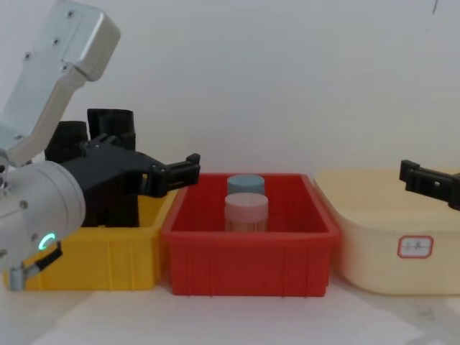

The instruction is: Pick up the garbage bag with the one hand and transfer it to the other hand.

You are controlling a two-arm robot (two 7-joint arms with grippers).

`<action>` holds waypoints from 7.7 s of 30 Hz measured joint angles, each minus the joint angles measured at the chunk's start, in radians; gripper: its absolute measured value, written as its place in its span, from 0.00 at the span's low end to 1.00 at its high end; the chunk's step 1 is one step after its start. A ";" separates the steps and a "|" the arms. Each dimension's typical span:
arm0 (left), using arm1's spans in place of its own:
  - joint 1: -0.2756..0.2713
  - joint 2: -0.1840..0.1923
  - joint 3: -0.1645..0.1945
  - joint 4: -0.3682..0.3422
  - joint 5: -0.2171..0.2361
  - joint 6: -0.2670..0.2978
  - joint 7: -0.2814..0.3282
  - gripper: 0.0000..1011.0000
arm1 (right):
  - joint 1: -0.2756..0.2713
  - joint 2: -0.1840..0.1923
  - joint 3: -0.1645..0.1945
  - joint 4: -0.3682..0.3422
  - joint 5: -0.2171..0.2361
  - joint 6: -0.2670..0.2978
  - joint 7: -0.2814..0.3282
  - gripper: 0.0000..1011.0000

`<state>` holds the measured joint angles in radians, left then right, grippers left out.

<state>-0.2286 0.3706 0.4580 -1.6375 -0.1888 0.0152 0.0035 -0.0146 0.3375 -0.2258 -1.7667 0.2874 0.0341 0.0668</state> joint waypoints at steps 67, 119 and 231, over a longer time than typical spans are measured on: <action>0.040 -0.115 -0.209 0.076 -0.056 0.028 0.132 0.99 | 0.000 0.000 0.000 0.000 0.000 0.000 0.000 0.99; -0.160 -0.159 -0.118 0.148 -0.020 -0.064 -0.125 0.47 | 0.000 0.000 0.000 0.000 0.000 0.000 0.000 0.99; -0.390 -0.343 0.107 0.348 -0.183 -0.054 -0.482 0.47 | 0.262 -0.107 -0.059 0.196 -0.028 0.012 0.188 0.83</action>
<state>-0.6185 0.0275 0.5650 -1.2895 -0.3717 -0.0384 -0.4788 0.2471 0.2309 -0.2847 -1.5704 0.2590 0.0461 0.2546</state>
